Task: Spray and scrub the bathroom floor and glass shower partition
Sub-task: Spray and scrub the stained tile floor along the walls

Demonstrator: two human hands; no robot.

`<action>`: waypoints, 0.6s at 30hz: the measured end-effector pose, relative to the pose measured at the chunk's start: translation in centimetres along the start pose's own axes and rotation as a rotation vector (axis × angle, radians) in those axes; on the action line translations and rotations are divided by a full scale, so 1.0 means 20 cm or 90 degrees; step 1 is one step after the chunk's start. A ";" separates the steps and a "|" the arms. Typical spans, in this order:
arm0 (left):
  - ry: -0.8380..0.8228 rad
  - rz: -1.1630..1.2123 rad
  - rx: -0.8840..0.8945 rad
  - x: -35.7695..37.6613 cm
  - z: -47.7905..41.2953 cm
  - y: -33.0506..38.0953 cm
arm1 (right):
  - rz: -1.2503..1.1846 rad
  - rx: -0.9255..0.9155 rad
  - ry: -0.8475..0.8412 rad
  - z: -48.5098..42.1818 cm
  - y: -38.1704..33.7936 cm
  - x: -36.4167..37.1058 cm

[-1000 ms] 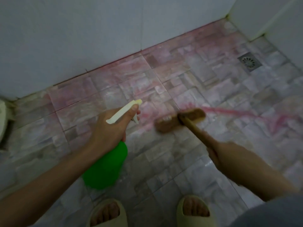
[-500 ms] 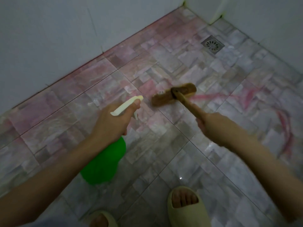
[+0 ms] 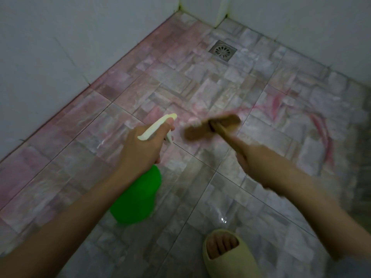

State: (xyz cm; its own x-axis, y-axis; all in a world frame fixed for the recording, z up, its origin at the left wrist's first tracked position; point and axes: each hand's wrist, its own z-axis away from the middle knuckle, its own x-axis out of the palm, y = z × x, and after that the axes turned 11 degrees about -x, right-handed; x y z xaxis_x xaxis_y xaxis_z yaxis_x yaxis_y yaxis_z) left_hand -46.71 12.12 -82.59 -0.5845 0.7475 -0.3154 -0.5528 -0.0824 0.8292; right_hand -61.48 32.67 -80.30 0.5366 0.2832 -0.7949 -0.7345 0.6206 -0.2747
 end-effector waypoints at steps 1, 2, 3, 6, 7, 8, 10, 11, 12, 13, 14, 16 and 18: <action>-0.002 -0.006 0.005 0.01 -0.01 0.01 | 0.028 0.014 0.055 -0.11 0.03 0.03; -0.001 -0.003 0.006 0.02 -0.01 0.02 | 0.036 0.026 0.104 -0.19 0.06 0.03; 0.002 0.003 0.005 0.02 -0.02 0.03 | 0.035 0.035 0.124 -0.23 0.09 0.01; 0.000 0.000 0.007 0.03 -0.03 0.04 | -0.012 0.084 0.086 -0.09 0.16 -0.01; 0.001 0.004 0.010 0.02 -0.03 0.04 | -0.030 0.095 0.070 -0.03 0.13 0.02; 0.002 0.011 0.011 0.02 -0.03 0.04 | -0.048 0.088 0.059 -0.01 0.10 0.06; 0.005 0.013 0.010 0.02 -0.04 0.04 | -0.083 0.070 0.094 -0.16 0.12 0.16; 0.007 0.013 0.011 0.02 -0.04 0.04 | -0.078 0.080 0.133 -0.25 0.15 0.18; 0.010 0.018 0.013 0.03 -0.04 0.03 | -0.083 0.098 0.168 -0.30 0.18 0.18; 0.011 0.019 0.014 0.03 -0.04 0.03 | -0.080 0.111 0.179 -0.31 0.21 0.17; 0.013 0.012 0.013 0.03 -0.05 0.02 | -0.066 0.119 0.176 -0.26 0.24 0.17; 0.019 -0.005 0.006 0.03 -0.05 0.01 | -0.006 0.134 0.150 -0.09 0.22 0.24; 0.021 -0.005 -0.002 0.03 -0.05 0.02 | -0.023 0.140 0.153 -0.04 0.16 0.29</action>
State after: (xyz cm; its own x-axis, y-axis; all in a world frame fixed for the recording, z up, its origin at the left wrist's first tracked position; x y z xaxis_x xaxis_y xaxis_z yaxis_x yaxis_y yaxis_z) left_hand -47.94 11.94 -82.89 -0.5997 0.7257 -0.3371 -0.5590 -0.0784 0.8255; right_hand -61.06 35.68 -86.20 0.4275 0.0933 -0.8992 -0.5950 0.7779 -0.2022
